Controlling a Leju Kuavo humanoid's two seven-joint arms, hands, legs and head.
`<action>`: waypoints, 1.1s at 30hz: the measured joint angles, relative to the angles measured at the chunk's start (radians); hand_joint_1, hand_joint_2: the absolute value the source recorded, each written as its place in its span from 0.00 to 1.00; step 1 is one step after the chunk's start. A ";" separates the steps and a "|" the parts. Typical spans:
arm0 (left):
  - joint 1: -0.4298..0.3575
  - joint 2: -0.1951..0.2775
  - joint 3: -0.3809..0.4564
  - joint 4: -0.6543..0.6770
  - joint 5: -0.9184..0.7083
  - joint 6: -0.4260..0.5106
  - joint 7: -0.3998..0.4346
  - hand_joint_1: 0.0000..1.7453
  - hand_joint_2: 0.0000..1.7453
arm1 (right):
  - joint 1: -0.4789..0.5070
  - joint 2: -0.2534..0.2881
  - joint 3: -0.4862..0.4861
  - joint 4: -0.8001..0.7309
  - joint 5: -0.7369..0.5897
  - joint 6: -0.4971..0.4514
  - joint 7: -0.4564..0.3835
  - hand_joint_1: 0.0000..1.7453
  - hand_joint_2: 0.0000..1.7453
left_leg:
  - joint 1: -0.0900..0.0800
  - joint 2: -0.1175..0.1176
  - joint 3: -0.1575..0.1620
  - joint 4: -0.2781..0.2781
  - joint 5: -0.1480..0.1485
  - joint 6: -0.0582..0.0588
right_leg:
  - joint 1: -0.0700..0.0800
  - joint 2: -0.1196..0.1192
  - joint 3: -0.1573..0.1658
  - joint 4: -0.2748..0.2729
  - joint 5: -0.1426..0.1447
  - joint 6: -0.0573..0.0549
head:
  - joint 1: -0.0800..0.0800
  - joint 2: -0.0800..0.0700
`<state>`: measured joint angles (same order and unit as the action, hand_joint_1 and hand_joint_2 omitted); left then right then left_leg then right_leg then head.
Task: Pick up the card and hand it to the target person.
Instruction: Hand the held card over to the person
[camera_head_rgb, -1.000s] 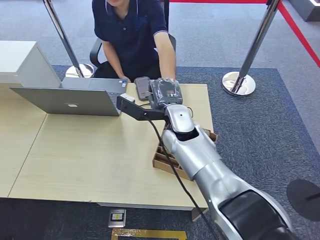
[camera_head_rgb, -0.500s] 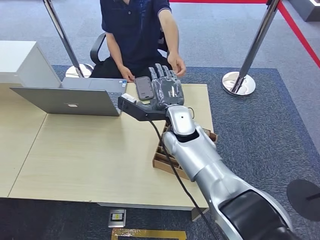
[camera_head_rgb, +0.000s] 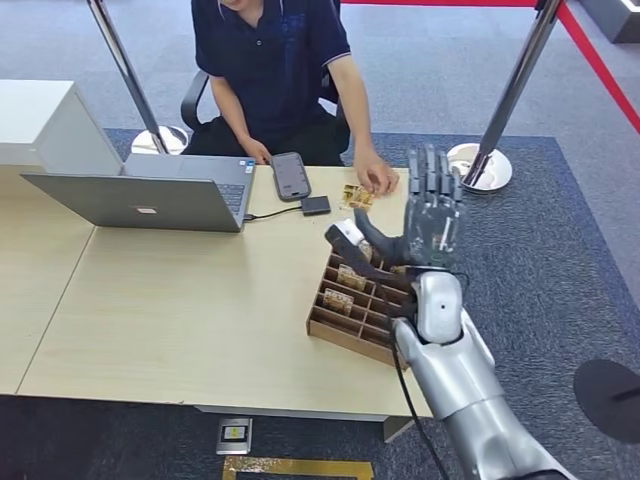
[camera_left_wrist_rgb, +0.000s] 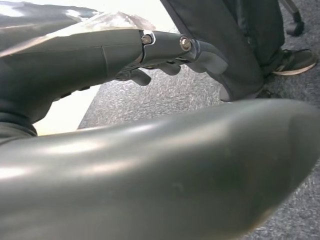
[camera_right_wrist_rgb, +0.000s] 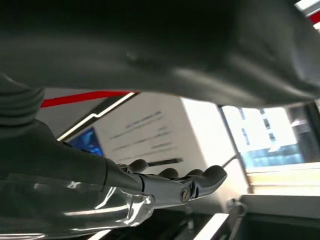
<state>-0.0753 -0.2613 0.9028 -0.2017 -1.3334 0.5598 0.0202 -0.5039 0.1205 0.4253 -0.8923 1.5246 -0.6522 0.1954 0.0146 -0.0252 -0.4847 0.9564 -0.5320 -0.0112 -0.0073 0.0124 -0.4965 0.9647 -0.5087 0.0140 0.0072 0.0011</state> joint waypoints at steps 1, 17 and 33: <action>0.001 -0.001 0.000 0.000 0.001 0.000 -0.004 0.00 0.00 | 0.066 -0.016 -0.049 -0.077 0.005 -0.019 -0.005 0.00 0.00 | 0.000 0.000 0.000 0.000 0.000 0.000 | 0.000 0.000 0.000 0.000 0.000 0.000 | 0.000 0.000; 0.005 -0.011 0.011 0.001 0.035 -0.048 -0.041 0.00 0.00 | 0.582 0.116 -1.205 -0.645 -0.901 0.035 -0.641 0.00 0.00 | 0.000 0.002 0.003 -0.001 -0.004 0.000 | 0.000 0.000 0.002 -0.001 -0.003 0.001 | 0.000 0.000; -0.004 -0.023 0.027 0.001 0.031 -0.056 -0.080 0.00 1.00 | 0.439 0.013 -1.504 0.518 -0.581 0.164 0.015 0.00 0.00 | 0.001 0.002 0.007 -0.002 -0.004 -0.001 | 0.001 0.000 0.005 0.003 -0.006 -0.003 | 0.000 0.000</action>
<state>-0.0792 -0.2841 0.9297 -0.2007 -1.3021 0.5042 -0.0597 -0.0645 0.1334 -1.0783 -0.3745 0.9439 -0.4878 0.2099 0.0157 -0.0233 -0.4777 0.9543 -0.5358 -0.0123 -0.0065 0.0125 -0.4917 0.9672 -0.5143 0.0112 0.0071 0.0011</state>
